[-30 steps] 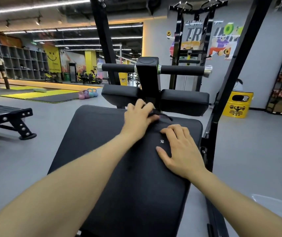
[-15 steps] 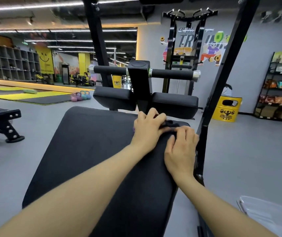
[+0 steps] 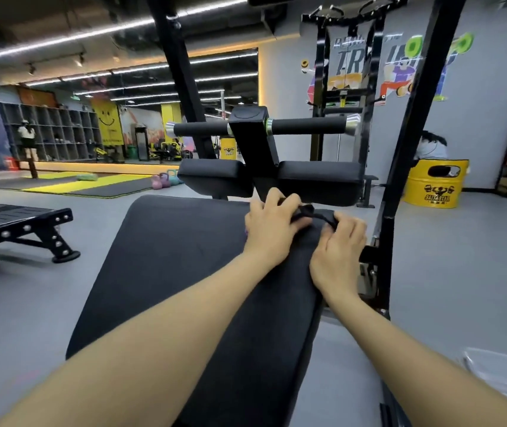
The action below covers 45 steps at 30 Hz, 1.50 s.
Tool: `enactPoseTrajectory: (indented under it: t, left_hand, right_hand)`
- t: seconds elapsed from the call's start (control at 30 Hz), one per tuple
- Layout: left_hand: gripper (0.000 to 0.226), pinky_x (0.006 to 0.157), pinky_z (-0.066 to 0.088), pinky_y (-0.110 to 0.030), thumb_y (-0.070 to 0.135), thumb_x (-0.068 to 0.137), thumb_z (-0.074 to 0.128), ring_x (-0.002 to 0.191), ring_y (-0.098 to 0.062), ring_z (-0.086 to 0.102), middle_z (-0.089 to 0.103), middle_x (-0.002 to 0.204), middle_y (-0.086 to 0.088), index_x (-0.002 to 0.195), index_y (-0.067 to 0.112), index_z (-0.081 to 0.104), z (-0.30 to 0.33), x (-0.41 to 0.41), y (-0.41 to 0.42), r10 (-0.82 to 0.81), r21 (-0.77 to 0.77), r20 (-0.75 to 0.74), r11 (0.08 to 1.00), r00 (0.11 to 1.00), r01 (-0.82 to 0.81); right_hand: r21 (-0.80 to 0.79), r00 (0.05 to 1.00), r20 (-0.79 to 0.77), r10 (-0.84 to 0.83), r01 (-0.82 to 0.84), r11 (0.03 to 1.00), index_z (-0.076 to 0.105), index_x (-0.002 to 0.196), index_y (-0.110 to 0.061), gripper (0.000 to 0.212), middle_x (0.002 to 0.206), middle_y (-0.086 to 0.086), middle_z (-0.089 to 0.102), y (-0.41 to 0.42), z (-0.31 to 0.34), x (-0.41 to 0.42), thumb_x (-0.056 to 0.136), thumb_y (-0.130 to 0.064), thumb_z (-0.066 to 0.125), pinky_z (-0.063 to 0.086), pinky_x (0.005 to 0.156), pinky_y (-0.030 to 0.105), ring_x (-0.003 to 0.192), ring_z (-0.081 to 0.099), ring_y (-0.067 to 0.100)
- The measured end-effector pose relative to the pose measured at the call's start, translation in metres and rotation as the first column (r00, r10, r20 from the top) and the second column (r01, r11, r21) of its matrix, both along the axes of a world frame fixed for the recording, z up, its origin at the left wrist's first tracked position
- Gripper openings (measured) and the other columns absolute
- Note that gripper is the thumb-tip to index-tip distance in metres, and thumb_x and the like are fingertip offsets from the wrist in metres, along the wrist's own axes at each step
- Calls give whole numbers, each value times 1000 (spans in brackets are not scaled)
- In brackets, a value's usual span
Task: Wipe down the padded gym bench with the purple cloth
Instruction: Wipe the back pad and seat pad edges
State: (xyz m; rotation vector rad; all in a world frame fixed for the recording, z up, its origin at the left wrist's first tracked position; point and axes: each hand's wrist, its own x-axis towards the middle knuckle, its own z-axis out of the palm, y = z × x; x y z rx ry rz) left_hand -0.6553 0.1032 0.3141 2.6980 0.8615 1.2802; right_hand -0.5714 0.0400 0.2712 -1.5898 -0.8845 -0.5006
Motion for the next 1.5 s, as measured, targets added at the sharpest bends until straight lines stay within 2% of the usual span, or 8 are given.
enactPoseTrajectory:
  t: [0.3, 0.47, 0.57, 0.73, 0.87, 1.17, 1.33, 1.5]
  left_hand:
    - [34, 86, 37, -45, 44, 94, 47, 110, -34, 37, 39, 124, -9, 116, 17, 50, 15, -10, 49, 374, -110, 31, 923, 927, -369]
    - [33, 82, 35, -37, 47, 90, 50, 101, -27, 37, 45, 114, -2, 109, 19, 54, 1, 13, 0, 117, 25, 59, 993, 991, -119]
    - [34, 84, 40, -39, 46, 90, 51, 100, -26, 38, 46, 116, 0, 114, 21, 56, 6, 12, -6, -16, 59, -51, 998, 999, 19]
    - [37, 90, 36, -44, 46, 93, 46, 118, -36, 33, 37, 127, -9, 117, 18, 48, 23, -13, 44, 319, -196, -40, 927, 947, -320]
    - [33, 90, 35, -46, 44, 95, 45, 114, -35, 34, 38, 125, -9, 114, 17, 49, 19, 0, 38, 431, -162, -37, 888, 902, -431]
    - [34, 90, 38, -38, 44, 90, 53, 99, -27, 39, 44, 114, -1, 114, 21, 54, 14, 21, -15, 22, -34, -88, 999, 996, -25]
    - [36, 90, 36, -44, 47, 94, 45, 115, -36, 36, 38, 126, -9, 114, 17, 47, 13, 12, 6, 433, -221, -17, 878, 901, -425]
    - [32, 85, 33, -42, 46, 96, 40, 112, -33, 33, 36, 125, -7, 112, 19, 44, 15, 37, -22, 466, -179, -49, 866, 884, -466]
  right_hand:
    - [53, 1000, 21, 11, -13, 999, 45, 123, 1, 29, 122, 15, 40, 4, -4, -1, 98, -12, 37, 34, 98, 37, 109, 39, 28]
    - [84, 1000, 13, 23, -24, 996, 48, 119, -1, 26, 118, 13, 43, 5, -7, 2, 97, -11, 37, 36, 96, 42, 106, 41, 28]
    - [93, 999, 3, 42, -42, 995, 49, 117, -2, 25, 116, 13, 43, 4, -6, 3, 96, -9, 38, 36, 95, 38, 105, 41, 28]
    - [112, 996, -30, 87, -83, 990, 47, 124, 0, 30, 122, 13, 42, 4, -7, 2, 98, -10, 35, 23, 91, 17, 110, 40, 25]
    - [145, 992, -49, 112, -104, 984, 48, 124, -1, 30, 121, 11, 44, 4, -9, 3, 99, -12, 34, 29, 90, 22, 107, 42, 24]
    - [166, 948, -24, 317, -309, 936, 52, 123, -5, 28, 116, 6, 46, -9, -10, 23, 98, -11, 39, 28, 91, 15, 107, 44, 16]
    - [100, 878, -112, 466, -457, 884, 49, 128, -15, 31, 115, -9, 42, -20, -8, 35, 97, -21, 45, 37, 95, 22, 107, 46, 6]
    - [118, 792, -193, 579, -567, 815, 52, 122, -17, 30, 120, -4, 51, -25, -3, 51, 92, -17, 55, 43, 98, 29, 109, 52, 10]
